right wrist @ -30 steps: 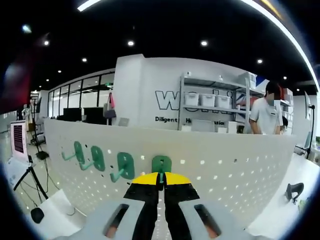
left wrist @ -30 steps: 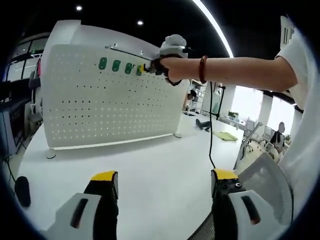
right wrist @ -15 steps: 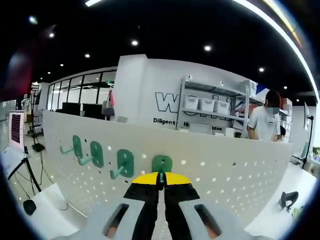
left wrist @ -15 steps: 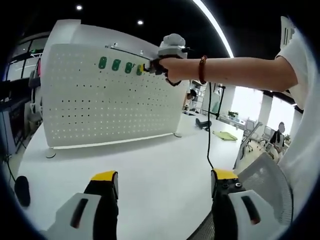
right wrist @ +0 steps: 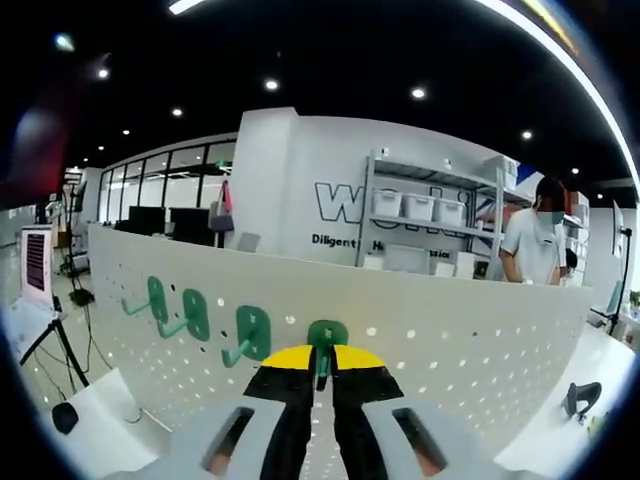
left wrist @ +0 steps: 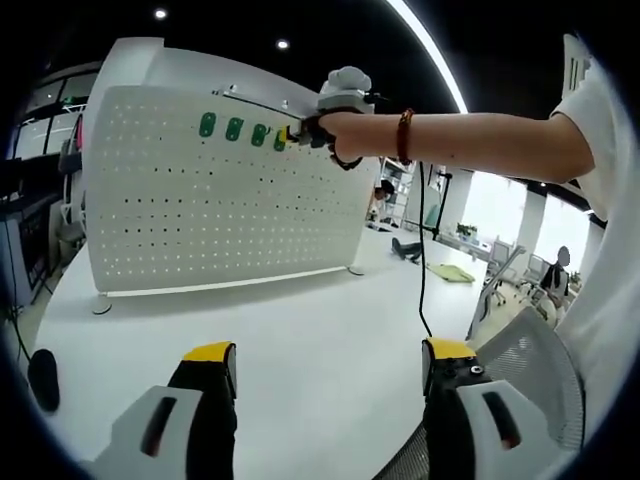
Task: Insert the hook assembly into the mounting plate slot until the hook locks in place.
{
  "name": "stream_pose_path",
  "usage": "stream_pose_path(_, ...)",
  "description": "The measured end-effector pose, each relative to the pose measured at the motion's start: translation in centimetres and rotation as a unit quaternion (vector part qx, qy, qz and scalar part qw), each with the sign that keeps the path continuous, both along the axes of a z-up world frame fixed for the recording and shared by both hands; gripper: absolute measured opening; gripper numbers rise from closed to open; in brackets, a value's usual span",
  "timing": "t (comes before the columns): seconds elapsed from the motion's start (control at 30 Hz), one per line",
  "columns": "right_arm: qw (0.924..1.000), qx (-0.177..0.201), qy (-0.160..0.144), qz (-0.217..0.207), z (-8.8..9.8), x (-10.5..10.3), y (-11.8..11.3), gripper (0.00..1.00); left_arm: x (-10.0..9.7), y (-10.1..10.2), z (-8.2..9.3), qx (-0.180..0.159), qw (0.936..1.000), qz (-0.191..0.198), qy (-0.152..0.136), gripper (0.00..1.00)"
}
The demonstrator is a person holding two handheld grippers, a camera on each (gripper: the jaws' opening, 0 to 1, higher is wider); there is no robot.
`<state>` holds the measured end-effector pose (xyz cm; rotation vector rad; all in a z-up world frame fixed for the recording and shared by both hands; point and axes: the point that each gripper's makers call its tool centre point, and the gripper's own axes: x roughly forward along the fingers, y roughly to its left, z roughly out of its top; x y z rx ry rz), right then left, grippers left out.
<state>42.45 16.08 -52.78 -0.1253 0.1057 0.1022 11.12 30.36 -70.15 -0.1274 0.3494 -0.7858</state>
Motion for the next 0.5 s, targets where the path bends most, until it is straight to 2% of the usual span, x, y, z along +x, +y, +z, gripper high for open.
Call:
stream_pose_path(0.17, 0.9999, 0.0, 0.01, 0.01, -0.9, -0.2, 0.2, 0.11, 0.0, -0.2, 0.0, 0.001, 1.0, -0.003, 0.001, 0.77)
stream_pose_path(0.3, 0.9997, 0.004, 0.016, 0.019, -1.3, -0.5, 0.4, 0.19, 0.0, -0.3, 0.0, 0.002, 1.0, -0.005, 0.0, 0.78)
stream_pose_path(0.43, 0.9995, 0.009, 0.016, 0.024, -1.2, -0.8, 0.2, 0.22, -0.1, -0.5, 0.0, 0.004, 1.0, -0.008, 0.0, 0.78)
stream_pose_path(0.5, 0.9995, 0.006, 0.012, 0.029, -1.0, -0.8, 0.3, 0.27, 0.0, -0.7, 0.0, 0.005, 0.9999, -0.01, -0.001, 0.78)
